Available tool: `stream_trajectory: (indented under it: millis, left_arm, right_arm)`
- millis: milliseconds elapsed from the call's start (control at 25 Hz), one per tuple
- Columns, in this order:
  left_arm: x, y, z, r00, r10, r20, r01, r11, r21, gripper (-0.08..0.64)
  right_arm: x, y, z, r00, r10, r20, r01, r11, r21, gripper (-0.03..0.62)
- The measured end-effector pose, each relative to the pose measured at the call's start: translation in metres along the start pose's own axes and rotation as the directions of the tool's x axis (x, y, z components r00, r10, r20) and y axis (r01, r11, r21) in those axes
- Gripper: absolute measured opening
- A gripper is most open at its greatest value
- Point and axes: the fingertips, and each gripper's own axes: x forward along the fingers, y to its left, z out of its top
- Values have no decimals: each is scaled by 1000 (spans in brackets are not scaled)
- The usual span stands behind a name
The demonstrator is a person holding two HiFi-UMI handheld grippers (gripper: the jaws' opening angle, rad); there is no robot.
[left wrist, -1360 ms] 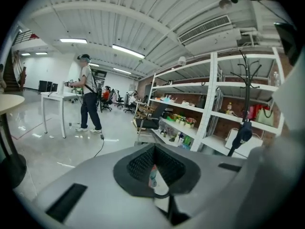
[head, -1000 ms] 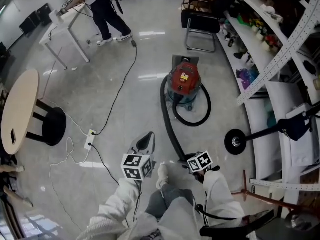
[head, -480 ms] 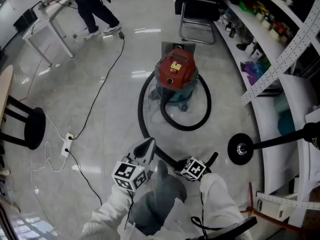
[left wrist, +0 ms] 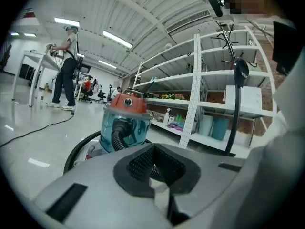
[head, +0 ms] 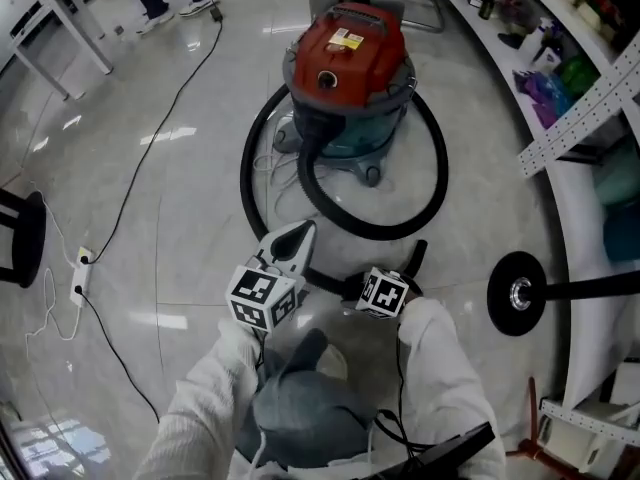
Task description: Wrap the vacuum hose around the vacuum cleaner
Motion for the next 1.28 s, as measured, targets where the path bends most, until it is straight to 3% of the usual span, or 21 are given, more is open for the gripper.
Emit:
stream_trajectory:
  millis: [320, 640, 840, 920, 1000, 1160, 1280]
  left_arm:
    - [18, 35, -43, 999, 36, -5, -37, 997, -70, 2]
    - [29, 56, -58, 999, 51, -14, -52, 995, -87, 2]
    - [25, 60, -57, 999, 47, -25, -50, 994, -94, 2]
    - [14, 61, -53, 998, 61, -34, -65, 991, -118, 2]
    - [-5, 62, -37, 996, 85, -38, -89, 985, -150, 2]
    - [-64, 54, 20, 989, 142, -46, -148, 969, -196, 2]
    - [-122, 35, 80, 981, 186, -49, -193, 954, -232, 2]
  right_arm:
    - [41, -37, -27, 994, -1, -112, -8, 996, -84, 241]
    - [77, -62, -45, 979, -101, -179, 72, 984, -161, 241]
    - [80, -71, -50, 971, -180, -154, 153, 973, -175, 252]
    - [61, -74, -47, 961, -248, -127, 230, 964, -135, 252]
    - [28, -71, -34, 948, -307, -82, 305, 952, -36, 256]
    - [-50, -20, 0, 948, -316, -32, 317, 930, 189, 256]
    - [-117, 30, 33, 935, -355, 17, 327, 879, 348, 255]
